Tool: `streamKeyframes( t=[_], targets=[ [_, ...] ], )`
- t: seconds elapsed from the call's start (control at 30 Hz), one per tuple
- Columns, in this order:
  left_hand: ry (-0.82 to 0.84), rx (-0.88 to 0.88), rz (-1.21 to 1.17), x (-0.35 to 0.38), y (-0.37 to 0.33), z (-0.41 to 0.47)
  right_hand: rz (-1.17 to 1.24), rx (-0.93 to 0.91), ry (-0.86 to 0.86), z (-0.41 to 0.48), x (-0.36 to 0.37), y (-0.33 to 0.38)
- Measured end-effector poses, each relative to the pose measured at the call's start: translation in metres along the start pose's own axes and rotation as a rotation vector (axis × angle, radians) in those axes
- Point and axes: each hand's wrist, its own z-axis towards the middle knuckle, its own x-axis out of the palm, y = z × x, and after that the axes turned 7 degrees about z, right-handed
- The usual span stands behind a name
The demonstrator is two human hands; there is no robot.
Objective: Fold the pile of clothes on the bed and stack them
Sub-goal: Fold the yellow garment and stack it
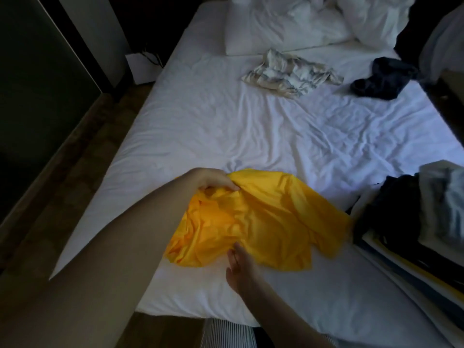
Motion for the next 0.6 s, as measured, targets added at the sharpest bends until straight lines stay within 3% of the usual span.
streamKeyframes(
  t=[0.1, 0.17, 0.3, 0.37, 0.6],
  targets=[
    [0.063, 0.029, -0.144, -0.012, -0.003, -0.038, 0.081, -0.033, -0.037, -0.004, -0.004, 0.026],
    [0.003, 0.056, -0.226, -0.022, -0.004, -0.064, 0.35, -0.041, -0.054, -0.014, -0.014, 0.043],
    [-0.172, 0.178, -0.495, -0.045, -0.006, -0.121, 0.528, -0.212, -0.016, -0.055, -0.046, 0.099],
    [-0.212, 0.257, -0.627, -0.054, -0.009, -0.151, 0.456, -0.411, 0.04, -0.08, -0.061, 0.145],
    [-0.445, 0.31, -0.835, -0.071, -0.034, -0.245, -0.196, -0.745, -0.203, -0.153, -0.065, 0.279]
  ],
)
